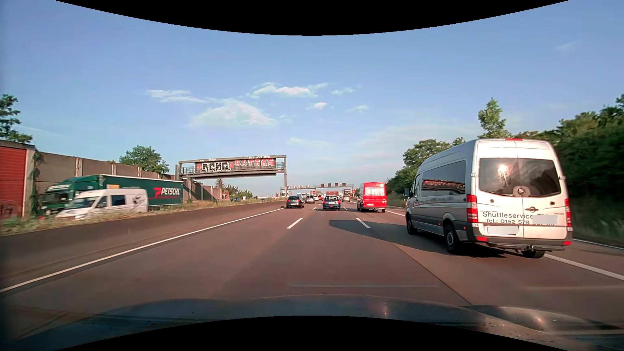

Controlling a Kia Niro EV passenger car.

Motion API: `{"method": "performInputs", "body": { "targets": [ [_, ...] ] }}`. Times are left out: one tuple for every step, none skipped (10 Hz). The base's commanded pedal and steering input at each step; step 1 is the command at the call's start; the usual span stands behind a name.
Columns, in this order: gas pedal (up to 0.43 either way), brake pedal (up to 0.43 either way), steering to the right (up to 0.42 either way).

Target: Follow the waypoints while adhering to traffic rules and regulations

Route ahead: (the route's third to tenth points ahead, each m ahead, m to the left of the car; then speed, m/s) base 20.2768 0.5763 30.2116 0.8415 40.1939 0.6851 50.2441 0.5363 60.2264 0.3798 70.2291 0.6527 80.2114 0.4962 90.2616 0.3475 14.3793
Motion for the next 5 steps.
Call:
{"method": "performInputs", "body": {
  "targets": [
    [0.177, 0.0, -0.005],
    [0.177, 0.0, -0.005],
    [0.177, 0.0, -0.005],
    [0.177, 0.0, -0.005],
    [0.177, 0.0, -0.005]
  ]
}}
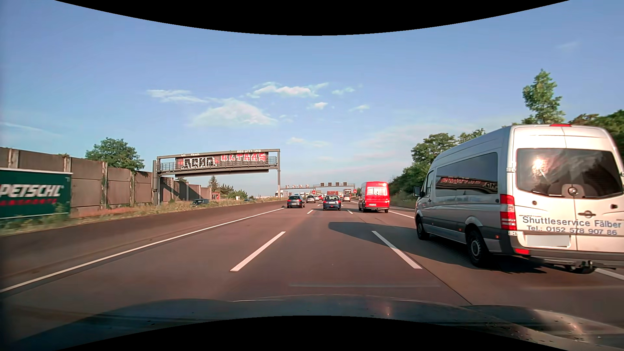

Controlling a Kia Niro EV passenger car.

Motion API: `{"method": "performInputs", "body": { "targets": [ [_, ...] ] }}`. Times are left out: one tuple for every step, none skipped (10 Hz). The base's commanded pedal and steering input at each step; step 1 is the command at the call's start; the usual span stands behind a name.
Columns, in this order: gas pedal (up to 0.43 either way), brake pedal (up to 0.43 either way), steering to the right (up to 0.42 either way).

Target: Follow the waypoints while adhering to traffic rules and regulations

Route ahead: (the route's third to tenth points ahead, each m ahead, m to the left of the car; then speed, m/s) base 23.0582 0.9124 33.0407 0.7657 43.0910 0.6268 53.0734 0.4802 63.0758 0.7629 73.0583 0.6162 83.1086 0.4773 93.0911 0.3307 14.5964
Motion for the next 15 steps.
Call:
{"method": "performInputs", "body": {
  "targets": [
    [0.177, 0.0, -0.005],
    [0.177, 0.0, -0.005],
    [0.177, 0.0, -0.005],
    [0.177, 0.0, -0.004],
    [0.177, 0.0, -0.004],
    [0.177, 0.0, -0.004],
    [0.177, 0.0, -0.004],
    [0.177, 0.0, -0.004],
    [0.177, 0.0, -0.004],
    [0.177, 0.0, -0.003],
    [0.177, 0.0, -0.003],
    [0.169, 0.0, -0.003],
    [0.157, 0.0, -0.003],
    [0.13, 0.0, -0.003],
    [0.11, 0.0, -0.003]
  ]
}}
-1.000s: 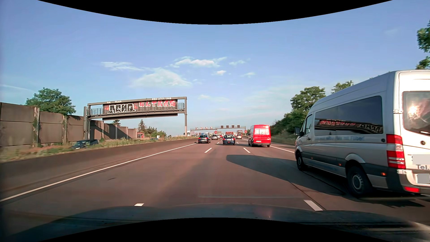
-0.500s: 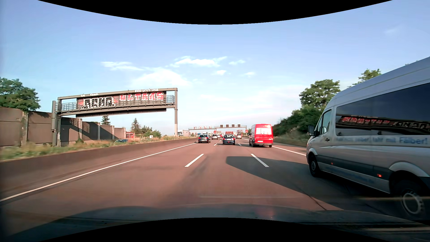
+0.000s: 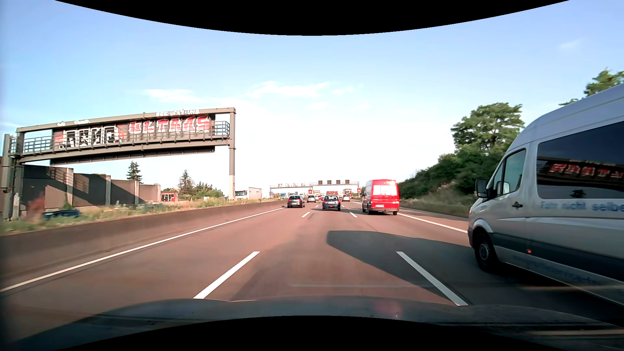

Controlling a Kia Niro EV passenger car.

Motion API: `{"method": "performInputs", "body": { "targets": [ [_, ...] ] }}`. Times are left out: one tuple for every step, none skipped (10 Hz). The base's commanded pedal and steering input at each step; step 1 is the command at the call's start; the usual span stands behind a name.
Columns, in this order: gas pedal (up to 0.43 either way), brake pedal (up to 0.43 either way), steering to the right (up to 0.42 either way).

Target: Follow the waypoints while adhering to traffic rules and regulations

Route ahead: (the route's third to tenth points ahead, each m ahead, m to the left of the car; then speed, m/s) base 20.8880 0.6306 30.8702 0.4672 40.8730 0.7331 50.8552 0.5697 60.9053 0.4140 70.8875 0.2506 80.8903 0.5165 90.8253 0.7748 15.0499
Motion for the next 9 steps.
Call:
{"method": "performInputs", "body": {
  "targets": [
    [0.098, 0.0, -0.003],
    [0.098, 0.0, -0.003],
    [0.098, 0.0, -0.003],
    [0.098, 0.0, -0.004],
    [0.098, 0.0, -0.005],
    [0.098, 0.0, -0.005],
    [0.098, 0.0, -0.004],
    [0.098, 0.0, -0.004],
    [0.098, 0.0, -0.005]
  ]
}}
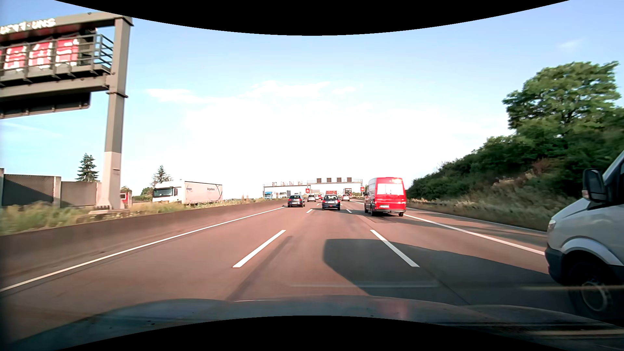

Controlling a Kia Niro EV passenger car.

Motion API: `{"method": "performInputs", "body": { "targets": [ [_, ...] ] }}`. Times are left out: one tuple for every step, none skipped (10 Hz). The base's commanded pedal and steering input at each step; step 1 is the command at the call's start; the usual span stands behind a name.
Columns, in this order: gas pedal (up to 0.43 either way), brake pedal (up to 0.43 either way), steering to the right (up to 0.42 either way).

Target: Follow the waypoints while adhering to traffic rules and regulations

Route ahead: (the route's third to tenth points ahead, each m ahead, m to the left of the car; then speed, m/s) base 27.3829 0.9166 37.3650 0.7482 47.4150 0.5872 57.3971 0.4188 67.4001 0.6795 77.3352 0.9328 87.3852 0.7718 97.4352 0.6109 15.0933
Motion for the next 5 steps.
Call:
{"method": "performInputs", "body": {
  "targets": [
    [0.098, 0.0, -0.004],
    [0.098, 0.0, -0.005],
    [0.098, 0.0, -0.005],
    [0.098, 0.0, -0.004],
    [0.098, 0.0, -0.004]
  ]
}}
